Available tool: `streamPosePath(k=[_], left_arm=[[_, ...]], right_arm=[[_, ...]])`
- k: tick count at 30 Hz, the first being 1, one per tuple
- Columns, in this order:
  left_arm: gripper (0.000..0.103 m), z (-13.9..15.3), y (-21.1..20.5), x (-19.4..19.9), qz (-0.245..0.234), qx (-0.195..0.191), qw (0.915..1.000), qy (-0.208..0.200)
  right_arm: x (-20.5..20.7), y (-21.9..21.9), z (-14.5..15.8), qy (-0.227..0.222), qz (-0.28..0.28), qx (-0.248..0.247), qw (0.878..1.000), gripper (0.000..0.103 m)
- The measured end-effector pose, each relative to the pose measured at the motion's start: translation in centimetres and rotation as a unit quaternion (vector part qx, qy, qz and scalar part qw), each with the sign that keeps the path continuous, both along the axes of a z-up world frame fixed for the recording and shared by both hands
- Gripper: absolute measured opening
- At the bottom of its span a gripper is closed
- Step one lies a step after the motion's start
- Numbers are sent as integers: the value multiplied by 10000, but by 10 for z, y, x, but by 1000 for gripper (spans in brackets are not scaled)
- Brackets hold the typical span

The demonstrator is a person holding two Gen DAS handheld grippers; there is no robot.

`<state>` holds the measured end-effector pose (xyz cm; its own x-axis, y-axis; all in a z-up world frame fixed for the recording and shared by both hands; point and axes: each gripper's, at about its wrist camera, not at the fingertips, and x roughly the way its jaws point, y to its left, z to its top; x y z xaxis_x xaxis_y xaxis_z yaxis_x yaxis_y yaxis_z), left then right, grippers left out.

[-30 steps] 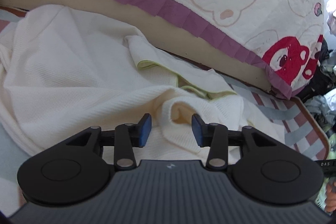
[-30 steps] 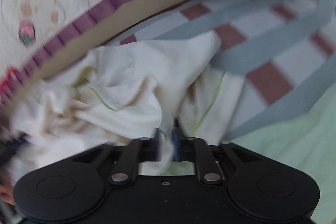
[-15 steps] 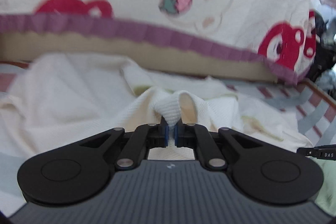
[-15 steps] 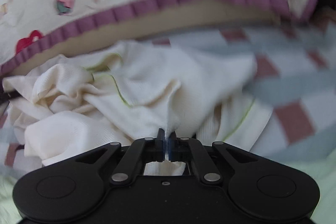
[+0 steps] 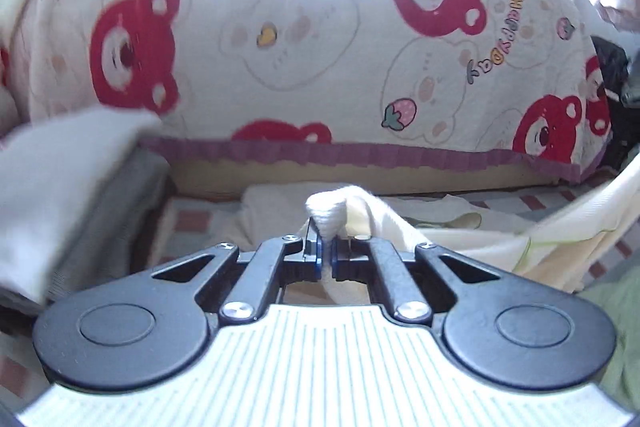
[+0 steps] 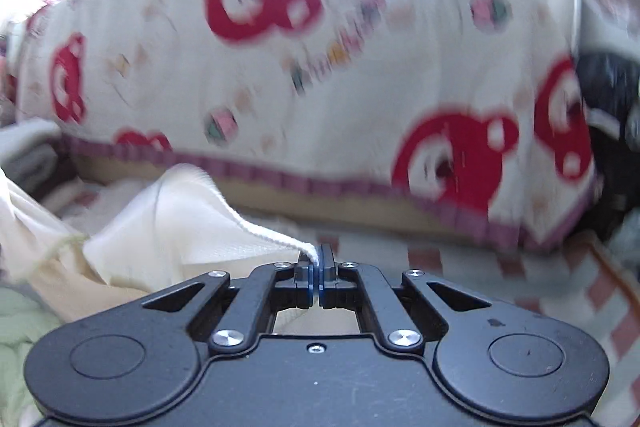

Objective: Fold clothes

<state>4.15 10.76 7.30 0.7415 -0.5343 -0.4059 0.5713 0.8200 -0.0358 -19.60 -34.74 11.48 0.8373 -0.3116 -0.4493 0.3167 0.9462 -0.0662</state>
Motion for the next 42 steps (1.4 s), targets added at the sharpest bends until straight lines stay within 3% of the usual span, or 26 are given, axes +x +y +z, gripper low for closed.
streamPosePath(k=[2,5,8,11,13,16,19,25,28,30,32,34,36,38,41,42], left_arm=[[2,31,22,-18,-73,-20,9998,-207],[2,62,56,-43,-62,-26,9999,-153],[2,39,74,-54,-240,-170,9963,809],[3,-22,68,-61,-77,354,9826,1821],[3,-60,57,-69,113,972,9764,1926],[3,-80,49,-73,275,1327,9732,1860],[2,-58,58,-79,421,1122,9784,1687],[2,6,77,-111,380,556,9844,1628],[2,14,78,-128,253,563,9807,1855],[2,-2,73,-134,271,842,9740,2088],[2,-29,66,-134,286,1186,9623,2432],[3,-60,58,-133,247,1381,9460,2924],[4,-76,51,-135,125,1485,9375,3143],[5,-76,44,-139,22,1619,9374,3085],[19,-64,43,-140,-160,1620,9386,3042],[23,-60,43,-140,-199,1578,9393,3041]], right_arm=[[-16,9,36,-358,155,51,9992,2],[-50,27,77,-764,521,240,9954,2],[-70,40,61,-315,828,432,9951,2],[-72,32,-10,587,737,1427,9853,3],[-69,26,-70,1149,409,1899,9742,3],[-69,16,-124,1377,163,2366,9617,3],[-82,15,-110,977,361,2390,9654,3],[-137,21,-10,-113,869,2382,9673,3],[-165,30,15,-245,991,2437,9645,3],[-176,35,3,25,910,2422,9659,3],[-177,37,-32,545,676,2559,9628,3],[-173,36,-76,1099,473,2849,9510,3],[-168,39,-119,1678,398,3010,9379,3],[-163,43,-145,2114,457,3020,9284,6],[-162,38,-150,2360,600,3205,9154,13],[-163,37,-144,2314,639,3178,9173,27]])
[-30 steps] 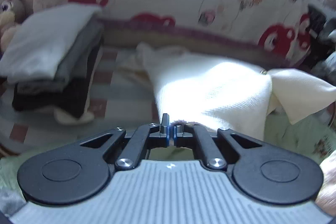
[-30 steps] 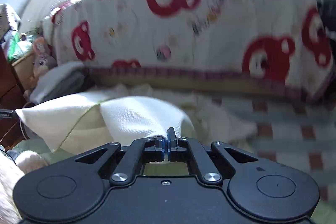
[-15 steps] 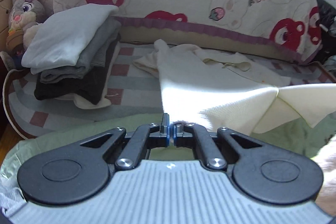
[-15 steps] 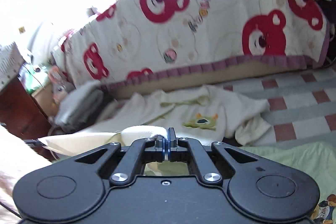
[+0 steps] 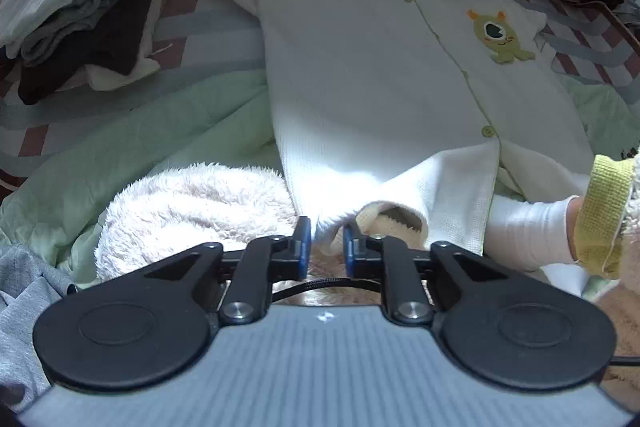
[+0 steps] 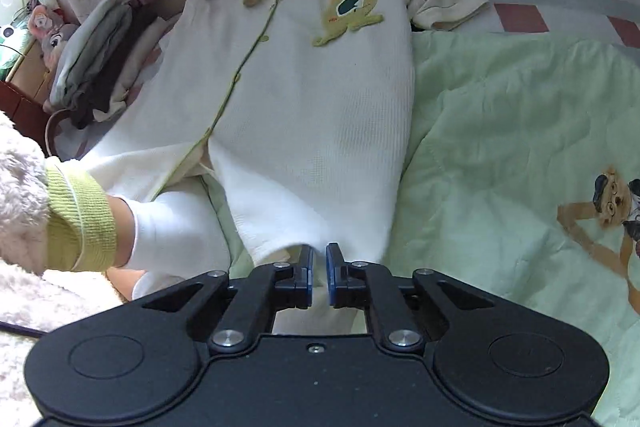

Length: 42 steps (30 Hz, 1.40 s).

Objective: Fold clothes

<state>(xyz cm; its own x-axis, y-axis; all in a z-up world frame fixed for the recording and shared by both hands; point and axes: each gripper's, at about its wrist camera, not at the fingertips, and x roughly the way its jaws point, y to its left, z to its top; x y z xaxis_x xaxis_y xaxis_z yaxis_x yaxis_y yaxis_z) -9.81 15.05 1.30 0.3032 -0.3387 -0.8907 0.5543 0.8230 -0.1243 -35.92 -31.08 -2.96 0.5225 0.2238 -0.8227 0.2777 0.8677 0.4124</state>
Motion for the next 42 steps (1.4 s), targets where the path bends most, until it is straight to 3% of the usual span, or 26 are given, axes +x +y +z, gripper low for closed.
streamPosePath(k=[1,2,8,10,11,15,17,20,22,24,28,36,38,39,41,42], left_arm=[[23,4,0,0,-24,-52,10000,4],[23,8,1,1,-48,-105,9999,8],[27,43,-21,27,79,-933,9938,-592],[40,51,-34,41,88,-1295,9877,-870],[41,47,-45,51,38,-1284,9866,-1002],[40,16,-102,97,-451,-950,9826,-1532],[41,-1,-134,120,-857,-1123,9749,-1721],[41,-21,-179,156,-1259,-1248,9674,-1810],[42,-37,-208,183,-1393,-1152,9667,-1811],[44,-58,-234,212,-1371,-1071,9716,-1602],[44,-100,-273,260,-1406,-1035,9762,-1284],[55,-152,-330,315,-1540,-766,9801,-991],[39,-154,-341,330,-1595,-788,9794,-957],[6,-156,-346,338,-1623,-798,9790,-940],[5,-148,-356,355,-1584,-876,9778,-1055],[5,-143,-361,364,-1553,-921,9770,-1131]], right_arm=[[-1,-3,7,-106,4,-17,9999,48],[0,-7,15,-249,-10,-31,9997,52],[39,-23,41,-850,77,-221,9961,53],[66,-23,46,-1004,277,-463,9935,52],[81,-24,48,-1122,395,-574,9912,52],[158,-35,56,-1446,810,-1274,9779,52],[205,-46,54,-1436,921,-1841,9680,52],[276,-71,41,-1143,1065,-2079,9656,52],[318,-84,24,-940,1182,-2182,9641,52],[353,-91,4,-776,1382,-2379,9583,52],[404,-104,-40,-673,1071,-2064,9703,52],[428,-125,-88,-570,589,-1439,9862,52],[434,-128,-93,-681,811,-1244,9866,52],[438,-129,-95,-756,955,-1137,9860,51],[450,-130,-96,-871,1197,-1023,9837,30],[458,-131,-95,-927,1231,-989,9831,5]])
